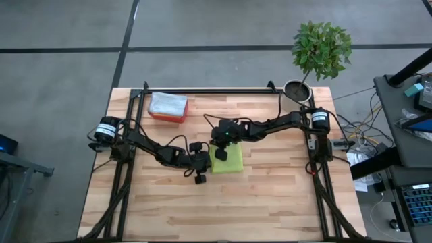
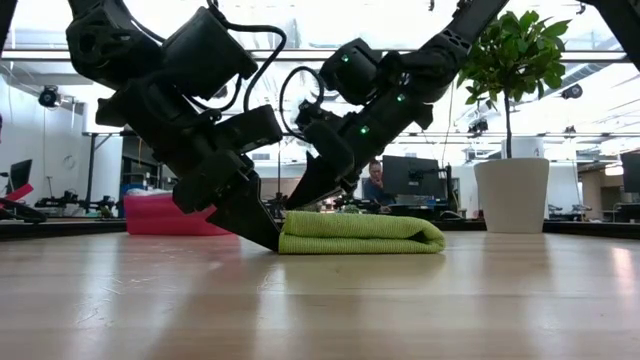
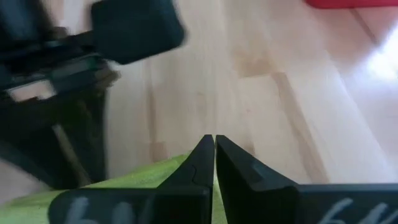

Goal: Fold microfiber towels
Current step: Fold the light green microfiber cloth

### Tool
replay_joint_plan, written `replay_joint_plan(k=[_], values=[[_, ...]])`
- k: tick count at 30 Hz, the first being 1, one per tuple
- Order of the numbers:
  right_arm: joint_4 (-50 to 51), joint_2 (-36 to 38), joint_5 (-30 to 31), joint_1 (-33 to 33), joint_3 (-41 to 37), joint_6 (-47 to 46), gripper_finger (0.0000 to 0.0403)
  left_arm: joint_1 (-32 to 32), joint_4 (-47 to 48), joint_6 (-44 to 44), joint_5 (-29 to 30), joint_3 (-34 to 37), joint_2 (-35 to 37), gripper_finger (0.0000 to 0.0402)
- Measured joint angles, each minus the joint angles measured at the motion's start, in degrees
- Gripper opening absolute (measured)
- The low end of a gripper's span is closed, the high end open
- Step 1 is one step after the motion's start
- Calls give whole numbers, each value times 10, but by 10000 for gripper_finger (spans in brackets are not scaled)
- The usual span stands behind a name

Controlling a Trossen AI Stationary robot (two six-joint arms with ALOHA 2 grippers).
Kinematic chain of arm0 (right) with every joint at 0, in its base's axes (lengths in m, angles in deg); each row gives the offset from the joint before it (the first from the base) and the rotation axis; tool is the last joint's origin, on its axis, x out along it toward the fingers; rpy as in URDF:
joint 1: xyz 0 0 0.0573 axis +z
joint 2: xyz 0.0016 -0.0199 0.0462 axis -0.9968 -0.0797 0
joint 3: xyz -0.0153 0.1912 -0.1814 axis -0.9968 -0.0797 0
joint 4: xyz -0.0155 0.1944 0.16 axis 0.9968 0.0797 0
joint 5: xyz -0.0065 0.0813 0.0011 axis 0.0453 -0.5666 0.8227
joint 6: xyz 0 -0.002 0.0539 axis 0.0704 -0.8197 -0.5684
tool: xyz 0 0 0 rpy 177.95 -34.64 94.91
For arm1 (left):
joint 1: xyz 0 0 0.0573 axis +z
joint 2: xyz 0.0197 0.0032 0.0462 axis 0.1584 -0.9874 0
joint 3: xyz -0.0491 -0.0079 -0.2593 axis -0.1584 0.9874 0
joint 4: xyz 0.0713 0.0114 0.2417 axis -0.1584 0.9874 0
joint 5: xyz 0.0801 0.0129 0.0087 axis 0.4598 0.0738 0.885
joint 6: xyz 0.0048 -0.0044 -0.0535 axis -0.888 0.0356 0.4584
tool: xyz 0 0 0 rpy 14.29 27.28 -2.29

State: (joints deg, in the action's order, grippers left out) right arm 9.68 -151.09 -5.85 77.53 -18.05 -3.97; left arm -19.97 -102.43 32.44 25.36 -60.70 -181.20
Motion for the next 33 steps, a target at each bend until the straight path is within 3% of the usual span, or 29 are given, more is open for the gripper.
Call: replay_joint_plan(k=[7, 10, 20, 25, 33], values=[[6, 0, -24, -3, 4, 8, 9, 0, 0, 0, 0, 0, 0, 81], [17, 0, -78, -16, 11, -5, 21, 0, 0, 0, 0, 0, 0, 81], [55, -5, -167, -56, 16, 34, 117, 0, 0, 0, 0, 0, 0, 81], [47, -34, -174, -55, 16, 44, 150, 0, -2, 0, 0, 0, 0, 81], [39, -46, -175, -50, 19, 45, 141, 0, -4, 0, 0, 2, 0, 81]])
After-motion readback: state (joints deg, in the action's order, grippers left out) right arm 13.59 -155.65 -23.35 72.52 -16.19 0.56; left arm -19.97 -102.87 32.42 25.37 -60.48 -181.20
